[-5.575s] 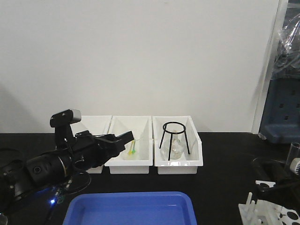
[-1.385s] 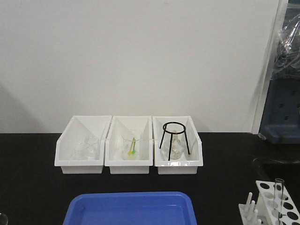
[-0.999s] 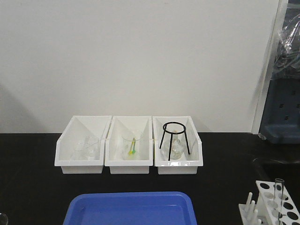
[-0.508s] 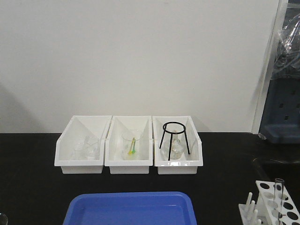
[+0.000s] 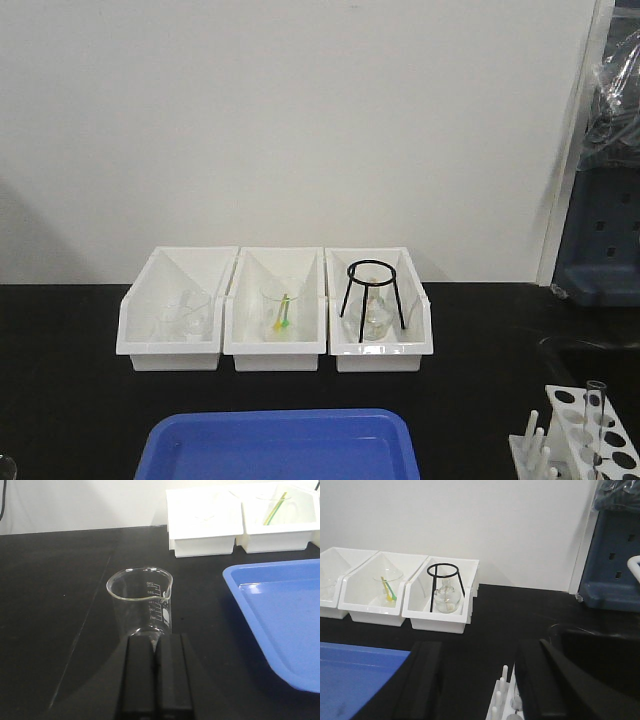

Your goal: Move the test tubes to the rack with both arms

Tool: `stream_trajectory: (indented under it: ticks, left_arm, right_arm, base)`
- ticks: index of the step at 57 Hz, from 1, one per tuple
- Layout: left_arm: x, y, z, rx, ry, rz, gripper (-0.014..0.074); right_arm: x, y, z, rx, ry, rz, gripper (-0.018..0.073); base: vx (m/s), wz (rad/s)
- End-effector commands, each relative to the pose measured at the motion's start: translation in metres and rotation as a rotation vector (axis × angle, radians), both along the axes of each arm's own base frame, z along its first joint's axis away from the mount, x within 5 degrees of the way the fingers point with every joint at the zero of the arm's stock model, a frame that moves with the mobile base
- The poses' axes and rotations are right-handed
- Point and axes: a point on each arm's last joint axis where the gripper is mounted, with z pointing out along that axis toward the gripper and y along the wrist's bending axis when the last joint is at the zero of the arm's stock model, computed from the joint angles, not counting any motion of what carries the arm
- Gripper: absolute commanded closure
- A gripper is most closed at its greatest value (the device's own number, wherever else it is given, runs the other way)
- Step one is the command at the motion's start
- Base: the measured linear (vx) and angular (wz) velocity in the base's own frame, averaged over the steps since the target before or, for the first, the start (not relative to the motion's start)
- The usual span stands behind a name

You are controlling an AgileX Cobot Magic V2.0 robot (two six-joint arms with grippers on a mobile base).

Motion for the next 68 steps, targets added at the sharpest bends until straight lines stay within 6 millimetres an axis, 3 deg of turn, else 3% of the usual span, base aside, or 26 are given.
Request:
stream_trajectory:
  ticks: [1,14,28,36,46,52,57,68]
  left_arm:
    - [-0.001,-0.001,0.016,-0.018,-0.115,-0.007,0.0598]
    - [-0.001,-0.001,0.016,-0.018,-0.115,-0.007,0.0598]
    - [-0.001,-0.001,0.016,-0.018,-0.115,-0.007,0.0598]
    - [-0.001,-0.001,0.016,-0.018,-0.115,-0.007,0.0598]
    - [-0.001,-0.001,0.016,-0.017,-0.115,-0.007,0.0598]
    - [-0.001,-0.001,0.016,-0.017,-0.115,-0.007,0.0598]
    - [-0.001,-0.001,0.016,-0.016,-0.115,-0.007,0.0598]
    - [-0.001,-0.001,0.016,-0.015,-0.115,-0.007,0.0598]
  right_arm:
    - [0.0,-0.002,0.018,-0.006,-0.111,-0.016,0.0155]
    - [-0.003,-0.002,0.016,-0.015,-0.117,-0.018,0.0155]
    - [-0.031,-0.006,-0.003,-0.047,-0.295,-0.047,0.0218]
    - [-0.049,-0.007,-0.034,0.02,-0.414,-0.052,0.0361]
    - [-0.062,-0.008,-0.097,0.09,-0.4,-0.053,0.0575]
    - [-0.067,-0.008,-0.133,0.172,-0.386,-0.052,0.0573]
    - [-0.064,-0.007,-0.142,0.185,-0.247,-0.049,0.0572]
    - [-0.065,-0.007,-0.146,0.138,-0.221,-0.041,0.0571]
  base:
    - [0.0,0.0]
    - [0.0,0.0]
    - [0.0,0.0]
    - [0.0,0.0]
    - [0.0,0.0]
    - [0.0,0.0]
    - [0.0,0.0]
    - [0.0,0.0]
